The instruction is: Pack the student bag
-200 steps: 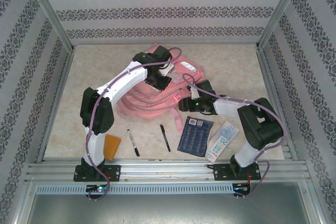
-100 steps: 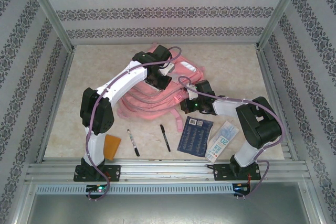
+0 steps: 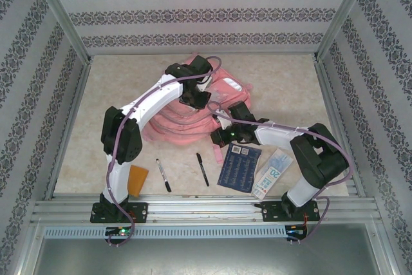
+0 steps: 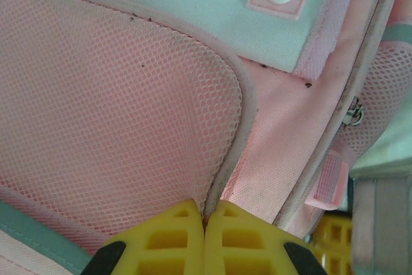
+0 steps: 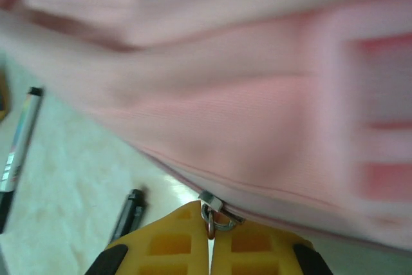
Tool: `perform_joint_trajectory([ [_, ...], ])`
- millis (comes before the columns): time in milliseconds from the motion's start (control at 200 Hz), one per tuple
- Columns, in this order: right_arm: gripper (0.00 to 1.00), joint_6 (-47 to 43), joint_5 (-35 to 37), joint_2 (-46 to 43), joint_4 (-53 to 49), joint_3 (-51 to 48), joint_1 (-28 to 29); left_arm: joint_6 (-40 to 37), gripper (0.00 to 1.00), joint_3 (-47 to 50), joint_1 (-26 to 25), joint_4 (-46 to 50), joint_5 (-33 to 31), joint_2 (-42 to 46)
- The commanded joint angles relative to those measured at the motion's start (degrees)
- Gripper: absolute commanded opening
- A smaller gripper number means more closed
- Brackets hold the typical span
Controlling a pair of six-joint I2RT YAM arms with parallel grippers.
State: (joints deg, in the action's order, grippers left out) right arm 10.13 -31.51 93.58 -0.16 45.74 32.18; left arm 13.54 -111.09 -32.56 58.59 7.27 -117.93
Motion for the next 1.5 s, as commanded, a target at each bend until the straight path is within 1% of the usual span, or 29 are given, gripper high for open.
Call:
perform_joint_trajectory([
  [0, 0.01, 1.89, -9.40, 0.31, 1.31, 1.12, 1.53, 6.46, 0.00, -2.32, 0.56, -5.72, -2.70, -1.31],
  [45, 0.02, 2.97, -10.32, -0.02, 1.36, 1.52, 2.02, 7.37, 0.00, -2.05, 0.52, -6.45, -2.14, -1.58],
  [160, 0.03, 5.97, -9.44, 0.20, 1.34, 2.82, 2.50, 9.44, 0.00, -1.29, 0.54, -8.83, -0.07, -2.03],
  [300, 0.04, 12.56, -8.69, 3.18, 7.89, 3.13, 4.20, 13.45, 0.00, -0.32, 0.56, -12.59, 3.34, -2.63],
  [450, 0.05, 20.80, -9.00, 5.76, 18.05, 2.57, 6.68, 16.88, 0.00, -0.29, 0.51, -15.92, 6.31, -3.66],
  [480, 0.07, 22.23, -9.00, 5.97, 19.58, 2.29, 7.08, 17.14, 0.00, -0.33, 0.48, -16.49, 6.52, -3.86],
  [565, 0.09, 25.34, -8.78, 5.85, 22.61, 0.61, 7.24, 17.08, 0.00, -0.75, 0.53, -17.27, 7.16, -4.47],
  [620, 0.14, 26.49, -8.59, 4.96, 23.43, -1.02, 6.92, 16.34, 0.00, -1.17, 0.56, -17.28, 7.50, -4.87],
  [704, 0.27, 27.54, -7.60, 2.02, 22.50, -4.14, 5.50, 15.27, 0.00, -1.55, 0.64, -16.90, 7.95, -5.39],
  [844, 0.37, 26.29, -2.61, -6.32, 14.23, -8.65, 1.54, 14.04, 0.00, -1.41, 0.91, -16.35, 8.51, -5.39],
  [944, 0.42, 25.38, 3.16, -12.44, 6.33, -10.14, -1.45, 13.33, 0.00, -1.50, 1.03, -16.60, 9.82, -5.33],
  [1014, 0.46, 26.76, 7.48, -14.64, 0.46, -9.28, -3.86, 13.34, 0.00, -1.79, 1.16, -16.64, 10.51, -5.23],
  [1069, 0.47, 29.86, 8.96, -14.72, -2.38, -8.08, -5.90, 13.49, 0.00, -1.79, 1.15, -16.93, 11.55, -5.08],
  [1164, 0.47, 38.25, 7.79, -13.13, -0.18, -6.97, -7.40, 14.18, 0.00, -1.84, 1.11, -17.51, 12.79, -5.02],
  [1314, 0.48, 53.55, 7.01, -7.93, 6.70, -4.86, -5.31, 14.79, 0.00, -1.87, 1.12, -18.21, 13.56, -5.00],
  [1494, 0.50, 63.92, 9.00, -3.64, 9.57, -1.51, -1.01, 15.10, 0.00, -1.77, 1.07, -19.24, 15.07, -5.12],
])
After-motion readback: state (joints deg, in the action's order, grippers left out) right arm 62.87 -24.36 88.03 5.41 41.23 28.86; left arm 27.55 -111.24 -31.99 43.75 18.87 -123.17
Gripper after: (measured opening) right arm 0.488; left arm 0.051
